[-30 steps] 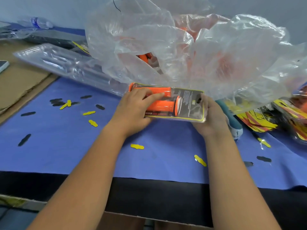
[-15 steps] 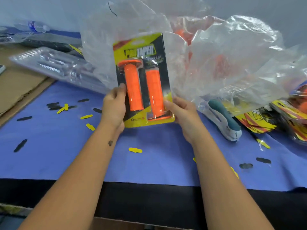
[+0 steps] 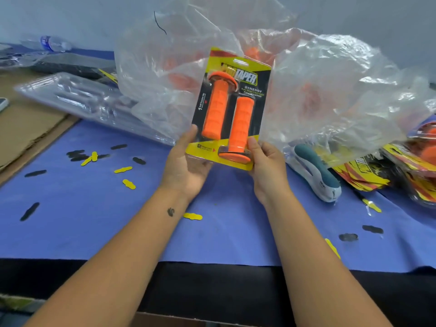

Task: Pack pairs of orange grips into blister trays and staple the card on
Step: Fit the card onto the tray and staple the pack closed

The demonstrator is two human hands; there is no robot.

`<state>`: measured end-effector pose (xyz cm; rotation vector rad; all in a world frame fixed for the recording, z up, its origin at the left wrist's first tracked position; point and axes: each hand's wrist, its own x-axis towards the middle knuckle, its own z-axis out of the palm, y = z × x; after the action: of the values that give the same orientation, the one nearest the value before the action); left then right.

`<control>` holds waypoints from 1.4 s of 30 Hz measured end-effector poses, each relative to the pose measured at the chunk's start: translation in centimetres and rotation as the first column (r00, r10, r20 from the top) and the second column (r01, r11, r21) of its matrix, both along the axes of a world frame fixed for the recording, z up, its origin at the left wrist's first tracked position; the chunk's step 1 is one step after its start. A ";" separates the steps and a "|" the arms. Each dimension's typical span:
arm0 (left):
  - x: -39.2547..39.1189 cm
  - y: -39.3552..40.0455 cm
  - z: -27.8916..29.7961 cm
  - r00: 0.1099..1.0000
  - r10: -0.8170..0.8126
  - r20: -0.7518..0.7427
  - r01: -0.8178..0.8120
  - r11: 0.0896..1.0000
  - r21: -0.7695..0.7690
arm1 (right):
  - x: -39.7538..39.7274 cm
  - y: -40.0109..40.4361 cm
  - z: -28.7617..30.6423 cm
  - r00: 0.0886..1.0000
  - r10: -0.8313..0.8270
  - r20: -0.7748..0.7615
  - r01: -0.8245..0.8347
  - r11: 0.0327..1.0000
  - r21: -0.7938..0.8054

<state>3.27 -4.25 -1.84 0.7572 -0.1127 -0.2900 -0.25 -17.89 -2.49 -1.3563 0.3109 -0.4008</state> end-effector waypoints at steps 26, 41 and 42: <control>0.5 -3.0 -0.9 0.988 0.024 -0.153 -0.021 1.000 0.019 | -1.2 -0.5 0.9 0.984 0.114 -0.138 -0.160 0.901 -0.403; 1.4 -1.4 -0.5 0.982 0.098 -0.164 -0.117 0.987 -0.110 | -3.1 -6.6 3.6 0.770 -0.560 -0.306 -0.061 0.413 -0.909; 1.4 -1.3 -0.4 0.982 0.093 -0.166 -0.116 0.984 -0.132 | -3.1 -6.5 3.7 0.790 -0.497 -0.358 -0.107 0.464 -0.879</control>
<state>4.71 -5.50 -2.25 0.5942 0.0578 -0.2389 -3.35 -24.36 1.23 -2.5172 0.8897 -0.3412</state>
